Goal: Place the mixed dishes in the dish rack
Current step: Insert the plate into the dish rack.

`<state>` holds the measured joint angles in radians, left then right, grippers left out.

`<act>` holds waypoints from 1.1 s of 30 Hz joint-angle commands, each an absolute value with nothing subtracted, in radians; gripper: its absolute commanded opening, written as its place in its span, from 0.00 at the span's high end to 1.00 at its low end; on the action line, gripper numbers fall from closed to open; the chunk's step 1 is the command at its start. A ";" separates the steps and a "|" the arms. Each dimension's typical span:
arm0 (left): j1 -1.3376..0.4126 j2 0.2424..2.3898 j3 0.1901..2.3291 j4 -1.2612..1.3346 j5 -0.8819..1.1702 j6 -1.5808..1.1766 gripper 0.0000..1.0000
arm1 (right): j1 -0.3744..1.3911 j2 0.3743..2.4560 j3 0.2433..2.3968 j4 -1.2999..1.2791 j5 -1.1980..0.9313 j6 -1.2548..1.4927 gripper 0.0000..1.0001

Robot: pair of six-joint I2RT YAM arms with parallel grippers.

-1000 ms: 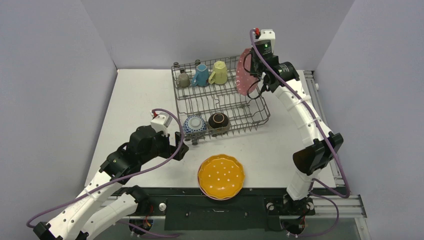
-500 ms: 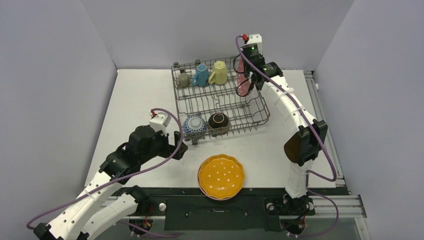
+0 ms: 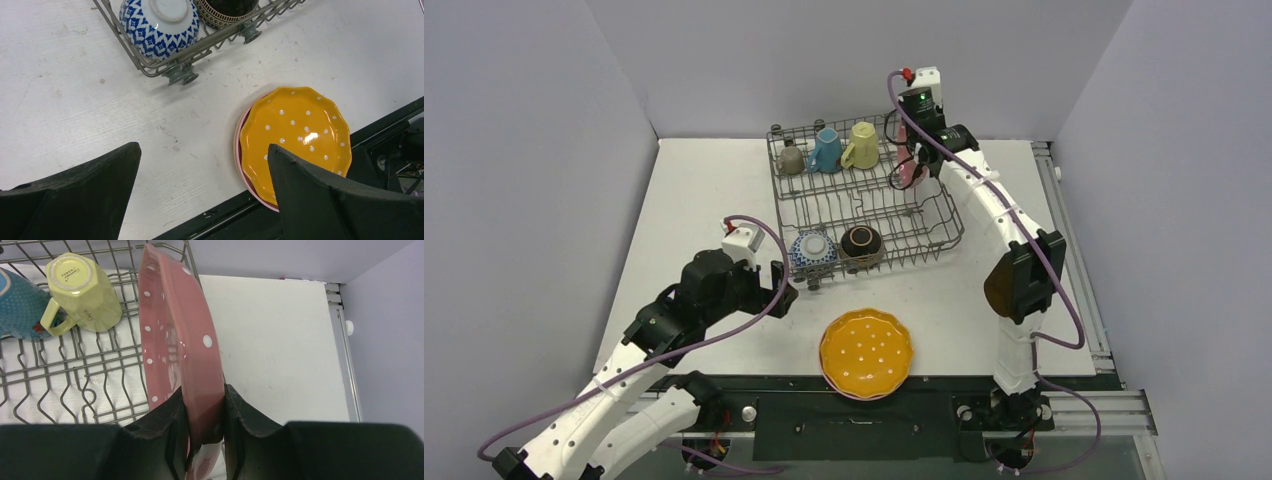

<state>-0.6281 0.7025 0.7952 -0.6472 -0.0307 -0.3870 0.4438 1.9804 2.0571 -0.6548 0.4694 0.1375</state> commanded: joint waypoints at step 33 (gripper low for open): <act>-0.576 0.710 0.801 -0.627 -0.039 -0.373 0.04 | 0.426 2.045 1.857 -0.127 0.577 0.012 1.00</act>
<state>-0.5869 0.7132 0.7952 -0.6472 -0.0444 -0.3840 0.4309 2.0735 1.8503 -0.2832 0.5194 0.0399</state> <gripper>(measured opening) 0.964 0.221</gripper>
